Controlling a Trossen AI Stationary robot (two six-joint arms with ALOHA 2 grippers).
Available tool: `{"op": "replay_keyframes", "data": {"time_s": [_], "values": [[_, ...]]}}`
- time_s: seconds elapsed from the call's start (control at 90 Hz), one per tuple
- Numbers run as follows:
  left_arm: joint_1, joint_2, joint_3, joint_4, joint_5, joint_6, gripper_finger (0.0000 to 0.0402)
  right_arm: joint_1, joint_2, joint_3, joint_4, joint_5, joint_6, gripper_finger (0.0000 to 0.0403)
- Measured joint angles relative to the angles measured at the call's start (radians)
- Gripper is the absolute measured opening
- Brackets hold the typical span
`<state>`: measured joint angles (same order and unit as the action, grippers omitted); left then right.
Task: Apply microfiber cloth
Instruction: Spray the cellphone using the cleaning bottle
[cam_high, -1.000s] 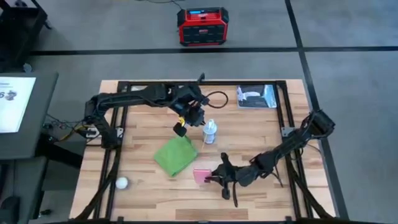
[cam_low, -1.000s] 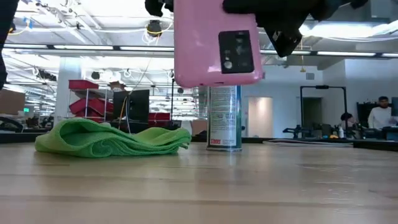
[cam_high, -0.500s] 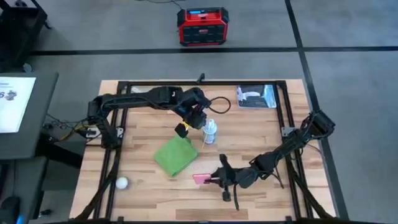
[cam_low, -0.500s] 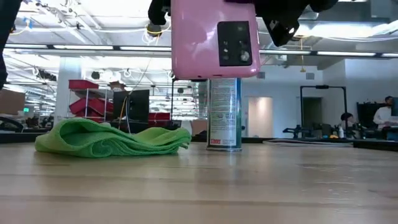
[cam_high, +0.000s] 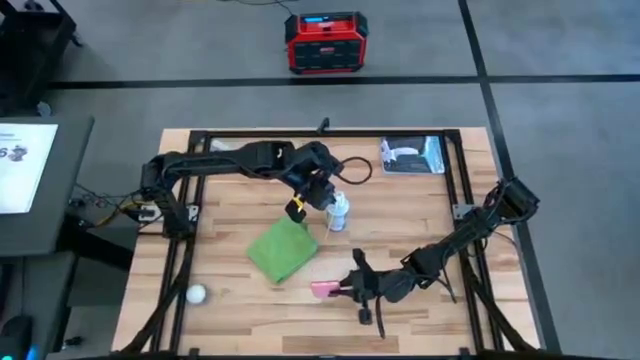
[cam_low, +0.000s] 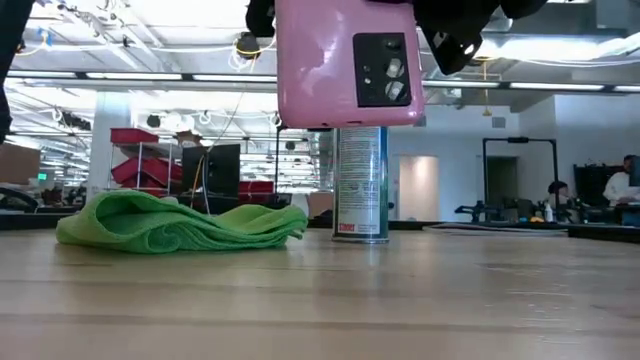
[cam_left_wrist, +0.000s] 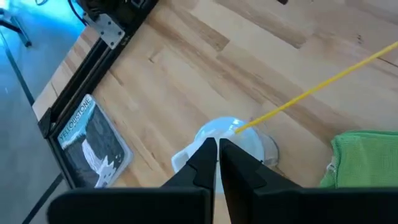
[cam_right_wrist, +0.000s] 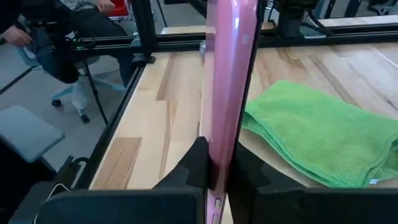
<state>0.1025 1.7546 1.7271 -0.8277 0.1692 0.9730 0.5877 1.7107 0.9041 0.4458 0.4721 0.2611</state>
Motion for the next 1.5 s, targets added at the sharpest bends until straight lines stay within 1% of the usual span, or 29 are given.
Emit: {"op": "replay_keyframes", "data": {"time_s": [0.144, 0.5, 0.6, 0.722, 0.922, 1.244, 1.5], "values": [[-0.008, 0.000, 0.000, 0.009, 0.001, 0.000, 0.0000, 0.002, 0.000, 0.000, 0.000, 0.000, 0.000, 0.0014], [-0.010, 0.057, 0.002, 0.027, 0.008, -0.014, 0.0000, 0.015, 0.000, 0.000, 0.000, 0.000, 0.003, 0.0014], [-0.013, 0.058, 0.002, 0.039, -0.021, -0.014, 0.0000, 0.015, 0.000, 0.000, -0.003, -0.001, 0.002, 0.0014], [-0.013, 0.058, 0.024, 0.002, -0.037, -0.025, 0.0000, 0.015, 0.000, 0.000, -0.008, 0.000, 0.002, 0.0014], [-0.012, 0.058, 0.025, -0.005, -0.039, -0.032, 0.0000, 0.014, 0.000, 0.000, -0.008, 0.000, 0.002, 0.0014], [-0.021, 0.066, 0.026, -0.063, -0.015, -0.059, 0.0000, 0.014, 0.000, 0.000, 0.000, 0.001, 0.002, 0.0014], [-0.023, 0.066, 0.026, -0.047, -0.015, -0.061, 0.0000, 0.021, 0.000, 0.000, 0.008, 0.003, 0.001, 0.0014]]}}
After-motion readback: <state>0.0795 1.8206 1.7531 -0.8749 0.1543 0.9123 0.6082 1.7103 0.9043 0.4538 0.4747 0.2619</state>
